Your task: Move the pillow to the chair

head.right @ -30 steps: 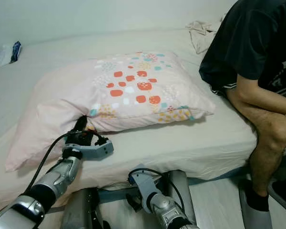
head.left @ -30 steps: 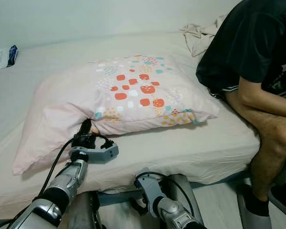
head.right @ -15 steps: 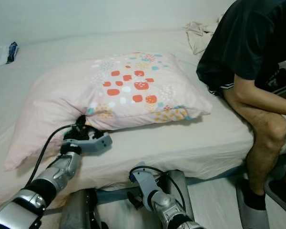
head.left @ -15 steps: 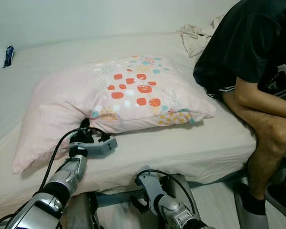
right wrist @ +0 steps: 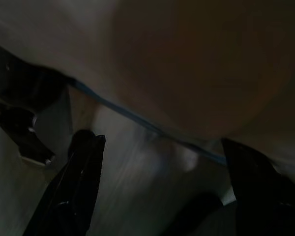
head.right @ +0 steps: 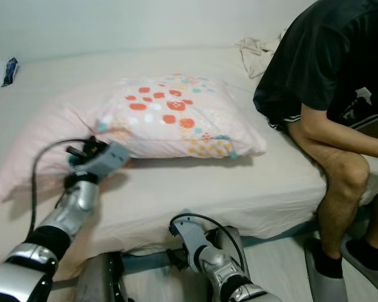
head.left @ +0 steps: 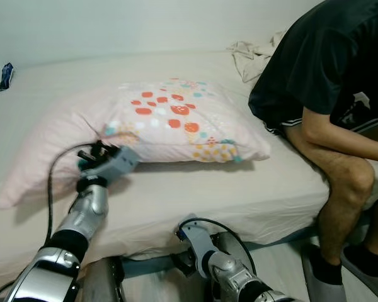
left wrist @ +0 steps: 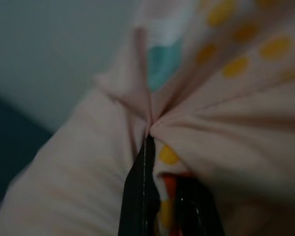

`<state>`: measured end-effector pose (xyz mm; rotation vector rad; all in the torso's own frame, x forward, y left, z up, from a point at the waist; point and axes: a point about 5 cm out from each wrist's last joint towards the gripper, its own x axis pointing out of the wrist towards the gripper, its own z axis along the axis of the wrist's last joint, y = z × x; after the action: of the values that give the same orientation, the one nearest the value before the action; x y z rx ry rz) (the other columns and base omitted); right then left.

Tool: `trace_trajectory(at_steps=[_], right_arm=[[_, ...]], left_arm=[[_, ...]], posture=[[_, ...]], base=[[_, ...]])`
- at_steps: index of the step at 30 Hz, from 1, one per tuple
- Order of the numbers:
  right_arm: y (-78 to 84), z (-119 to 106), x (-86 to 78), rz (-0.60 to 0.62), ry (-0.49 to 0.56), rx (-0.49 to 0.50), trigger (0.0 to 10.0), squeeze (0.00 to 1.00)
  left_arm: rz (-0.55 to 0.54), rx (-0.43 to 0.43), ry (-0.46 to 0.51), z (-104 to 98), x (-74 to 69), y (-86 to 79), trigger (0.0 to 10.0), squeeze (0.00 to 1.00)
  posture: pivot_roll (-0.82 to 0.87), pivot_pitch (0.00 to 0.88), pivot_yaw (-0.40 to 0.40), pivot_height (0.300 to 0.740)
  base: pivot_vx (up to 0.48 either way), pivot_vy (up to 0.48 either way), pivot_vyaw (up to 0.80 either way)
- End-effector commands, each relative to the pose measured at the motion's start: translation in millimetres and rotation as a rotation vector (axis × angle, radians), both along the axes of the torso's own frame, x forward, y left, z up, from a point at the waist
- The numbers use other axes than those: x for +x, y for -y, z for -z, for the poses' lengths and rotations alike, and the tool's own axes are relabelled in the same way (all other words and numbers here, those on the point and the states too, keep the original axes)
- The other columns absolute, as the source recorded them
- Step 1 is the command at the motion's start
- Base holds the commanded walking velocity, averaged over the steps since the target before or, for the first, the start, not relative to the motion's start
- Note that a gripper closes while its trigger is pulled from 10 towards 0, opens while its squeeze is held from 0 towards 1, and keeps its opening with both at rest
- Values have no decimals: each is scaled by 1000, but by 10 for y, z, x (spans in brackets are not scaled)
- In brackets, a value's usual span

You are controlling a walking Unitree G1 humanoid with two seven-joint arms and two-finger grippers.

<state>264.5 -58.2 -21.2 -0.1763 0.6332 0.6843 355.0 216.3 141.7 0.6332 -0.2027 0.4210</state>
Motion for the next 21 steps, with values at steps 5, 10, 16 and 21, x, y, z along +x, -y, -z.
trace_trajectory(at_steps=[5, 10, 16, 21], right_arm=[[-32, -21, 19, 19, -40, 54, 10000, 0], [-52, -74, 59, 4, -51, 117, 10000, 0], [-88, -105, 78, -30, -58, 128, 10000, 0], [-99, -116, 86, -31, -60, 133, 10000, 0]], left_arm=[[-60, -521, 189, -195, -104, -395, 0, 0], [123, -763, 419, -454, -311, -461, 0, 0], [573, -947, 421, -377, -760, -349, 0, 0], [756, -968, 243, -108, -1103, -226, 6196, 0]], posture=[[43, 80, -78, 558], [92, 54, -126, 567], [117, 41, -140, 597], [125, 41, -139, 617]], base=[[0, 0, 0], [0, 0, 0], [0, 0, 0], [0, 0, 0]])
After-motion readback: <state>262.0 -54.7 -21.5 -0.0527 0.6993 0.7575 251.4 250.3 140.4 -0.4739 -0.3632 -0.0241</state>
